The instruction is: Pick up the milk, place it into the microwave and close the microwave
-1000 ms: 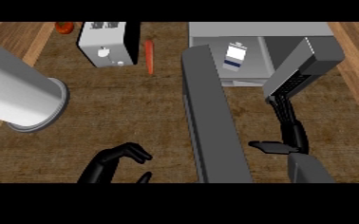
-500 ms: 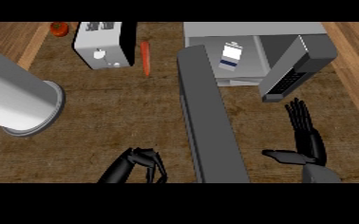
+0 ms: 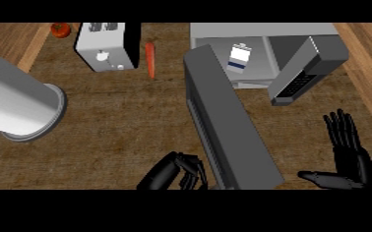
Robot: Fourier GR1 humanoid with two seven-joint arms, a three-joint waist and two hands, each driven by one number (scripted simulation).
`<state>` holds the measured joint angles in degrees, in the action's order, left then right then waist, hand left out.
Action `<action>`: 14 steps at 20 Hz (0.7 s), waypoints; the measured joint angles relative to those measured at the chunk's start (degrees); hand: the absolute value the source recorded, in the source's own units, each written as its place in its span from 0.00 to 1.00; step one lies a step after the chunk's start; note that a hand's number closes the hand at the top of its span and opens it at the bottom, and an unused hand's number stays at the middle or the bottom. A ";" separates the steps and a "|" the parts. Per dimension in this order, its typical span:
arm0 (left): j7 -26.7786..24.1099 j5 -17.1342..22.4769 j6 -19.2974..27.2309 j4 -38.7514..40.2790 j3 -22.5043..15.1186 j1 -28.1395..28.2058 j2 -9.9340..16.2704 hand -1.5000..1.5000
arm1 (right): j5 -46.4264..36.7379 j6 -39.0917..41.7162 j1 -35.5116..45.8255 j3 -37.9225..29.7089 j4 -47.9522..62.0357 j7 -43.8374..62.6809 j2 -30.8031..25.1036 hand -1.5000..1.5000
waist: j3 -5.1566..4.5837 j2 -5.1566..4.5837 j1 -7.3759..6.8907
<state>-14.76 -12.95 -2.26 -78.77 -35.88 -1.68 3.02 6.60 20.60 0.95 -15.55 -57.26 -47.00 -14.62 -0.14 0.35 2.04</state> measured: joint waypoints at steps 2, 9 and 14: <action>0.03 0.81 2.53 3.42 -2.44 -2.95 -1.10 1.00 | 1.61 0.99 -2.44 0.72 -5.02 1.88 0.20 0.00 | -0.02 -0.08 0.15; -0.70 9.73 12.33 13.92 -11.75 -14.00 -2.49 1.00 | 7.76 5.44 -9.11 2.59 -19.32 8.06 -0.81 0.00 | -0.08 -0.46 1.73; 0.38 16.36 18.32 18.33 -16.70 -22.39 -2.57 1.00 | 10.93 7.39 -9.97 3.31 -25.30 11.91 -2.49 0.00 | -0.12 -0.90 3.65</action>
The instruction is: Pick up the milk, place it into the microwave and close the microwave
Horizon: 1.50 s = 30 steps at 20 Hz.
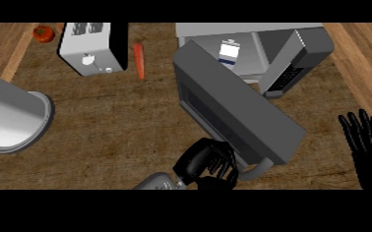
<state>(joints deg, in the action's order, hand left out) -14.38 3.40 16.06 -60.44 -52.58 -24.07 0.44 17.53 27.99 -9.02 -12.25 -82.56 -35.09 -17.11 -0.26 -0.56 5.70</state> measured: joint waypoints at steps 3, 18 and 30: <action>0.55 3.31 2.99 1.61 -1.57 -3.32 0.02 1.00 | 1.30 0.96 0.20 0.67 -2.93 1.94 -0.87 0.00 | -0.07 -0.35 1.72; -6.95 18.64 15.63 2.50 3.40 -14.02 -0.28 0.00 | 6.81 3.58 3.25 1.07 -9.56 6.11 -3.61 0.00 | -0.30 -2.44 9.10; -10.71 26.30 19.44 7.93 5.89 -22.67 -0.42 0.00 | 12.26 6.47 6.71 1.05 -11.05 9.57 -6.52 0.00 | -0.12 -3.81 13.37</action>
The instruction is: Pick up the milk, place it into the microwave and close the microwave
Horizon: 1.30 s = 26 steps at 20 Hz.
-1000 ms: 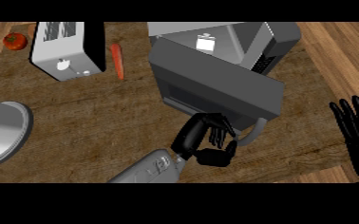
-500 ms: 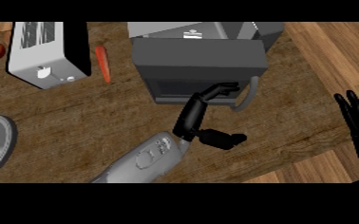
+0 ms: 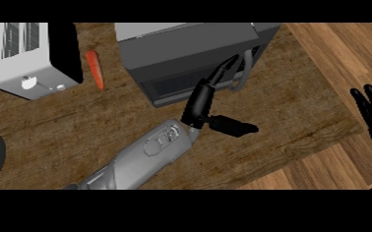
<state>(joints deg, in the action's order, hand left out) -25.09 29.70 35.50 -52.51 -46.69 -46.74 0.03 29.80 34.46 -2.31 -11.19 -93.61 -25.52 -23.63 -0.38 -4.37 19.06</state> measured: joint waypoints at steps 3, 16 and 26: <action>-0.87 1.48 0.46 1.46 0.40 -1.87 -0.02 0.00 | 1.43 0.63 0.97 0.17 -0.10 0.81 -0.50 0.00 | 0.05 -0.36 0.70; -5.25 6.71 1.69 4.85 -0.42 -5.10 0.15 0.00 | 6.32 2.19 5.09 -0.08 0.00 4.06 -3.43 0.00 | 0.12 -1.12 2.97; -9.01 9.88 2.76 6.12 -1.54 -5.41 0.45 0.00 | 8.94 2.58 6.81 -0.66 0.76 6.05 -5.27 0.00 | 0.18 -1.14 4.00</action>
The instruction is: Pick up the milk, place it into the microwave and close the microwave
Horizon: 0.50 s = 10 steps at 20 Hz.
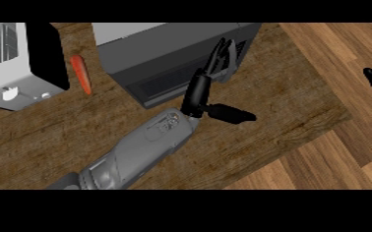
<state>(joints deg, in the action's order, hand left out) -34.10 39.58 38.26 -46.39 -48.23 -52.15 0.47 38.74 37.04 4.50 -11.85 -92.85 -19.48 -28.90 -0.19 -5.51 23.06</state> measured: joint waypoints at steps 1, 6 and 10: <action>-0.35 0.28 0.11 0.09 -0.07 -0.02 0.03 0.00 | 0.24 0.11 0.20 -0.05 0.05 0.19 -0.26 0.00 | 0.00 -0.02 0.11; -2.15 1.63 0.66 0.56 -0.61 -0.09 0.09 0.00 | 1.36 0.42 0.94 -0.37 0.46 1.06 -1.29 0.00 | 0.02 -0.10 0.59; -3.37 2.69 0.85 1.07 -1.03 -0.25 0.03 0.00 | 2.17 0.73 1.44 -0.31 0.59 1.69 -1.84 0.00 | 0.03 -0.10 0.76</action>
<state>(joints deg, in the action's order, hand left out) -37.47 42.27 39.12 -45.32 -49.26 -52.41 0.50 40.91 37.78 5.93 -12.16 -92.26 -17.79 -30.74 -0.16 -5.61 23.82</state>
